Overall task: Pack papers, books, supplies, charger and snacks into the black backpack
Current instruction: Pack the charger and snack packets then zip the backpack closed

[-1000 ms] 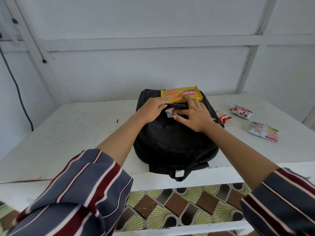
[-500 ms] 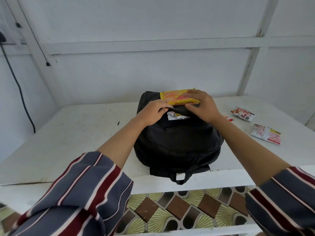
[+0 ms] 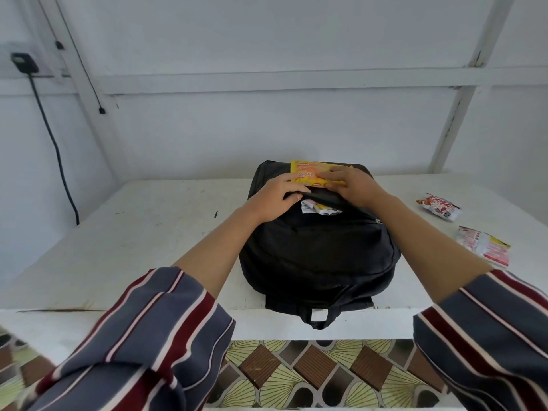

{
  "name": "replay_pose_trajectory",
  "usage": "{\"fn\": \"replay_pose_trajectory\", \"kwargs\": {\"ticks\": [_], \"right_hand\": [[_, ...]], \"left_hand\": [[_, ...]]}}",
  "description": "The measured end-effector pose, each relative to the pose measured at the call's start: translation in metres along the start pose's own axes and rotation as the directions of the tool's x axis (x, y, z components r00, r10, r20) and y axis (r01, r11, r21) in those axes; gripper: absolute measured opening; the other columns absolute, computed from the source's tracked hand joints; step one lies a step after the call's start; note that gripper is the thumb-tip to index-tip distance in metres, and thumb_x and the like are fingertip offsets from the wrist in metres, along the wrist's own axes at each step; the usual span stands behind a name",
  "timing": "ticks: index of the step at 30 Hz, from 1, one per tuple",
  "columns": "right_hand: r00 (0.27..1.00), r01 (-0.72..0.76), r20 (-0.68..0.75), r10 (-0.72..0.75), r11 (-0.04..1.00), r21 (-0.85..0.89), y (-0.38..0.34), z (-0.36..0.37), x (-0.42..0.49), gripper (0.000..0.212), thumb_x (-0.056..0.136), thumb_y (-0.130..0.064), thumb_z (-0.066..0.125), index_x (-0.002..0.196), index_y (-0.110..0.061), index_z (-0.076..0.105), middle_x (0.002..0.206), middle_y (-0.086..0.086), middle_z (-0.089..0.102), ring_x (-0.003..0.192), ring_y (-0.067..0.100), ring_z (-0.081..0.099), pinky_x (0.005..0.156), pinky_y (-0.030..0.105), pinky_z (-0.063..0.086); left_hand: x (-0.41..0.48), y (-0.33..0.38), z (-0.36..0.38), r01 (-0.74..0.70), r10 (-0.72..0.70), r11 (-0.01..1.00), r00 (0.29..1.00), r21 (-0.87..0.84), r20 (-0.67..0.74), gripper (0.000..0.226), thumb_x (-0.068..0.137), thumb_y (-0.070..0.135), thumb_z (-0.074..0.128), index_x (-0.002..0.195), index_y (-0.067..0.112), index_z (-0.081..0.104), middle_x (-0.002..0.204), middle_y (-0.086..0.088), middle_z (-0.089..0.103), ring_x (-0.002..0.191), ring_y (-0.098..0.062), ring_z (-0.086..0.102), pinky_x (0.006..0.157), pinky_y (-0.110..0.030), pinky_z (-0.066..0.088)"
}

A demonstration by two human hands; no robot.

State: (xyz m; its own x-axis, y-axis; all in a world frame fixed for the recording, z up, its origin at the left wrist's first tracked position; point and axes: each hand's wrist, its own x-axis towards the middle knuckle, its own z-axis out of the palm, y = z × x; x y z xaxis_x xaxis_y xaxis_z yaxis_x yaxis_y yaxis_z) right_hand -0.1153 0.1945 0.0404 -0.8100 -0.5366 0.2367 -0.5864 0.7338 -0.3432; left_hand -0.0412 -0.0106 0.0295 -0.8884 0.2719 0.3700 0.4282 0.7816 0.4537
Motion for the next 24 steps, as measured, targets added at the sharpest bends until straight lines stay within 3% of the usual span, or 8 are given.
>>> {"fn": "replay_pose_trajectory", "kwargs": {"ticks": [5,8,12,15,17,19,21,24], "right_hand": [[0.991,-0.018,-0.133,0.026,0.998,0.058,0.000,0.006,-0.011,0.036,0.098,-0.028,0.043,0.133,-0.032,0.050,0.145,0.000,0.043,0.135,0.023,0.037,0.112,0.041,0.027],[0.980,-0.036,-0.191,0.059,0.992,0.122,0.003,0.003,-0.022,0.035,0.098,-0.028,0.044,0.133,-0.033,0.050,0.136,0.002,0.053,0.126,0.023,0.046,0.099,0.033,0.038],[0.964,-0.059,-0.246,0.098,0.985,0.164,0.008,-0.002,-0.037,0.035,0.099,-0.028,0.043,0.133,-0.031,0.050,0.118,0.005,0.065,0.098,0.022,0.057,0.079,0.031,0.042],[0.954,-0.052,-0.276,0.120,0.969,0.243,0.004,-0.008,-0.051,0.035,0.098,-0.022,0.044,0.132,-0.026,0.052,0.115,0.008,0.065,0.083,0.014,0.056,0.075,0.026,0.042],[0.952,-0.012,-0.287,0.107,0.949,0.314,-0.001,-0.014,-0.061,0.034,0.098,-0.019,0.045,0.131,-0.025,0.054,0.119,0.010,0.064,0.094,0.022,0.062,0.087,0.032,0.049],[0.954,0.041,-0.290,0.074,0.928,0.371,-0.008,-0.022,-0.073,0.033,0.098,-0.017,0.046,0.129,-0.023,0.055,0.123,0.004,0.063,0.112,0.029,0.057,0.100,0.043,0.044],[0.962,0.091,-0.273,0.032,0.900,0.427,-0.016,-0.028,-0.085,0.033,0.098,-0.016,0.046,0.128,-0.022,0.055,0.122,-0.007,0.059,0.116,0.018,0.055,0.104,0.038,0.042],[0.982,0.129,-0.185,-0.047,0.877,0.463,-0.028,-0.032,-0.105,0.032,0.097,-0.018,0.049,0.126,-0.027,0.055,0.122,-0.008,0.060,0.115,0.015,0.055,0.098,0.025,0.044]], "left_hand": [[-0.003,-0.005,0.001,-0.014,0.008,0.997,0.997,-0.074,-0.079,0.024,0.088,0.008,0.061,0.111,0.013,0.068,0.148,-0.007,0.037,0.133,-0.018,0.038,0.109,-0.027,0.032],[-0.006,-0.006,0.002,-0.010,-0.004,0.993,0.993,-0.118,-0.117,0.025,0.085,0.007,0.065,0.109,0.012,0.069,0.145,-0.011,0.041,0.132,-0.018,0.042,0.107,-0.030,0.038],[-0.011,-0.002,0.004,-0.022,-0.006,0.986,0.987,-0.166,-0.161,0.026,0.082,0.005,0.067,0.108,0.009,0.069,0.127,-0.011,0.058,0.115,-0.017,0.056,0.095,-0.014,0.043],[-0.013,0.003,0.003,-0.037,0.014,0.986,0.990,-0.165,-0.138,0.024,0.083,0.008,0.068,0.107,0.009,0.069,0.112,-0.005,0.067,0.101,-0.007,0.059,0.085,-0.001,0.040],[-0.013,0.006,0.003,-0.021,-0.009,0.979,0.989,-0.203,-0.146,0.023,0.083,0.008,0.067,0.106,0.007,0.070,0.109,-0.005,0.068,0.096,-0.003,0.059,0.083,-0.001,0.041],[-0.012,0.007,0.002,-0.002,-0.037,0.974,0.986,-0.227,-0.165,0.021,0.084,0.007,0.066,0.104,0.005,0.070,0.106,-0.007,0.069,0.094,-0.006,0.061,0.081,-0.001,0.041],[-0.010,0.008,0.002,0.009,-0.049,0.974,0.984,-0.226,-0.170,0.020,0.085,0.007,0.065,0.104,0.004,0.070,0.106,-0.007,0.069,0.093,-0.007,0.061,0.080,0.001,0.041],[-0.008,0.011,0.003,0.012,-0.059,0.973,0.978,-0.230,-0.198,0.021,0.087,0.007,0.062,0.106,0.003,0.069,0.104,-0.003,0.068,0.092,-0.006,0.059,0.079,0.002,0.040]]}}
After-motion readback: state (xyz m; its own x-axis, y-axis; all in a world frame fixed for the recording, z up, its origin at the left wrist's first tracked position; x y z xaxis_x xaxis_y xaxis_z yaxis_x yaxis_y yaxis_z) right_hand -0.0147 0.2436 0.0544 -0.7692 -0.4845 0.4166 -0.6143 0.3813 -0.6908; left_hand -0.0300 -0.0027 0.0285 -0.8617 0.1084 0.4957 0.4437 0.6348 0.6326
